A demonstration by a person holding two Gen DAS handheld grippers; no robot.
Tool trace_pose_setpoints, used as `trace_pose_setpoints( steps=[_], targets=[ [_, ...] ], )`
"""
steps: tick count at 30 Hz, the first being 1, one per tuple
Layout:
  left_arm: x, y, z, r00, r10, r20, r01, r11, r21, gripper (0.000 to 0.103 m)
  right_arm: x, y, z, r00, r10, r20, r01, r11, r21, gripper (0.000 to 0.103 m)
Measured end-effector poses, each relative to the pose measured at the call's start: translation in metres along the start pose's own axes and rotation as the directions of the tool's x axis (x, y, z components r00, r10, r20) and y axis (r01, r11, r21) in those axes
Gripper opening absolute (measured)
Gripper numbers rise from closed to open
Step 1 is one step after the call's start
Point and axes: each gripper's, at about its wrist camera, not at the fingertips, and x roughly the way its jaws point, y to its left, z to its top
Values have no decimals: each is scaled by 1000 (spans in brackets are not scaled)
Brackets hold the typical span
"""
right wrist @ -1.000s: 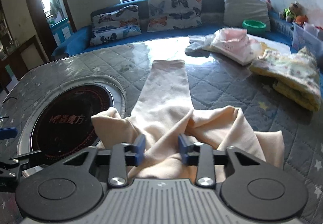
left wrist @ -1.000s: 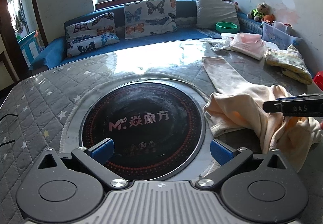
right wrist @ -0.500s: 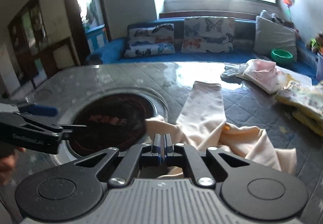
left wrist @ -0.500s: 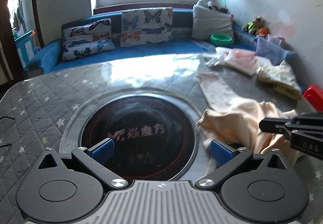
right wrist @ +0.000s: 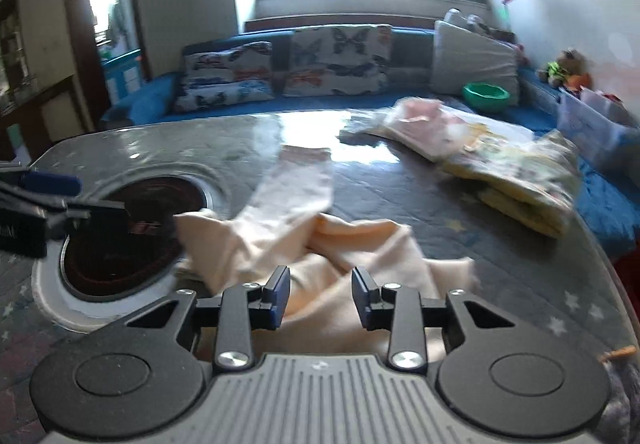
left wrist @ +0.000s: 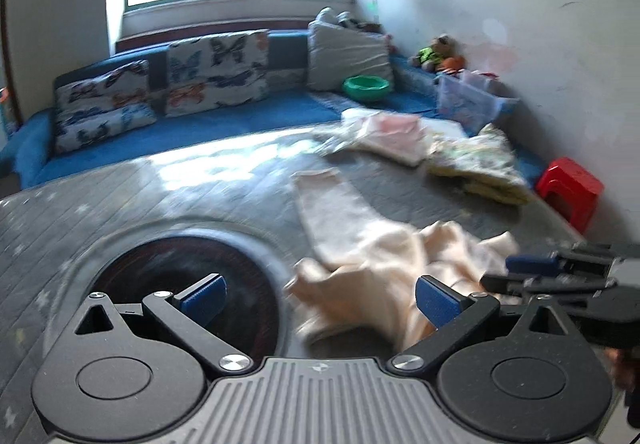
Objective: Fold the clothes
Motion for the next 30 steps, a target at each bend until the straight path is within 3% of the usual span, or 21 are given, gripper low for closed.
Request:
trace_pose_setpoints(
  steps=[5, 12, 17, 21, 26, 30],
  targets=[
    [27, -24, 18, 998, -62, -31, 62, 998, 7, 101, 2, -15, -2, 1000, 2, -12, -2, 999, 46, 37],
    [81, -48, 28, 988, -75, -135, 73, 997, -17, 101, 10, -25, 0, 999, 19, -29, -16, 997, 79, 38],
    [107, -50, 23, 973, -90, -211, 82, 996, -47, 81, 15, -25, 0, 998, 48, -38, -44, 995, 89, 39],
    [109, -51, 17, 970, -103, -222, 101, 995, -23, 63, 18, -25, -8, 997, 50, -55, -46, 996, 78, 39],
    [102, -45, 17, 970, -130, -205, 127, 992, -27, 24, 19, -21, -11, 996, 40, -78, -36, 998, 54, 39],
    [94, -41, 19, 972, -134, -191, 134, 991, -13, 20, 16, -18, -13, 996, 31, -88, -28, 999, 36, 39]
  ],
)
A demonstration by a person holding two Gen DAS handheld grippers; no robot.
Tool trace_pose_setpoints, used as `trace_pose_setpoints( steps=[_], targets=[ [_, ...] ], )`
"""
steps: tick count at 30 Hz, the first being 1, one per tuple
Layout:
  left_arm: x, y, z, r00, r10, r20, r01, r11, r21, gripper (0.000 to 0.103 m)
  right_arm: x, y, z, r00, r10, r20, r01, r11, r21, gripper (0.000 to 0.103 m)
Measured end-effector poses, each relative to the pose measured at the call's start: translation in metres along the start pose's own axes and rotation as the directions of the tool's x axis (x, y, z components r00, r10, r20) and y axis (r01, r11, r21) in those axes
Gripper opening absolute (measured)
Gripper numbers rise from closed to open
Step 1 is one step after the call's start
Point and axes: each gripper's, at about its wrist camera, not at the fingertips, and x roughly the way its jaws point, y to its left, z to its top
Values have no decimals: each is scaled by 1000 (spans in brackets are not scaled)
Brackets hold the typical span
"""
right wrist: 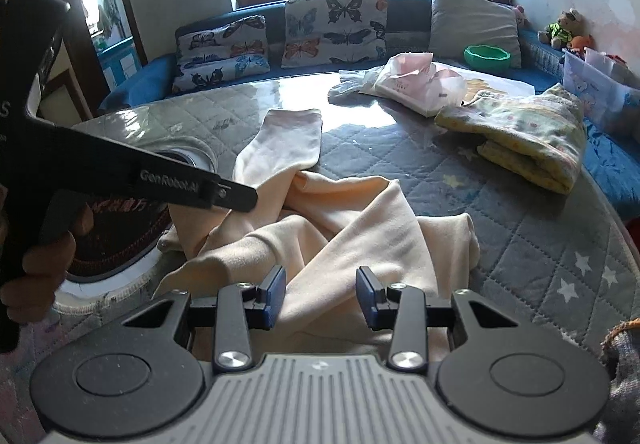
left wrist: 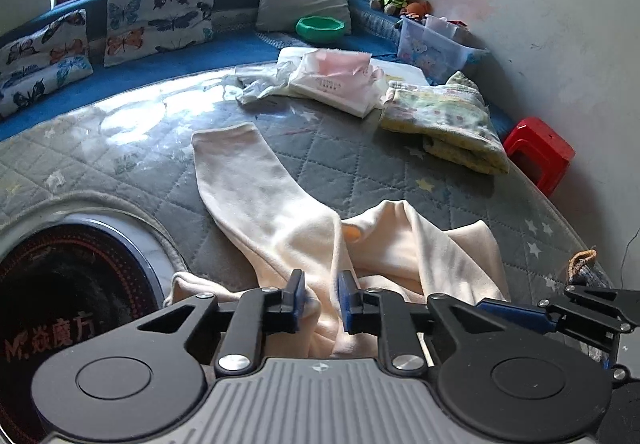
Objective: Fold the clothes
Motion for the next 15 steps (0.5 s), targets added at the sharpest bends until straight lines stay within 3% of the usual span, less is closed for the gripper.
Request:
trace_pose_setpoints(
  steps=[5, 12, 15],
  targets=[
    [-14, -3, 5, 999, -34, 39, 34, 999, 3, 34, 0, 2, -1, 1000, -16, 1, 16, 1000, -20, 41],
    [8, -12, 6, 1000, -21, -20, 20, 1000, -7, 34, 1, -2, 0, 1000, -15, 3, 15, 1000, -12, 42],
    [21, -9, 3, 997, -33, -67, 31, 999, -31, 29, 0, -3, 1, 1000, -13, 3, 13, 1000, -9, 42]
  ],
)
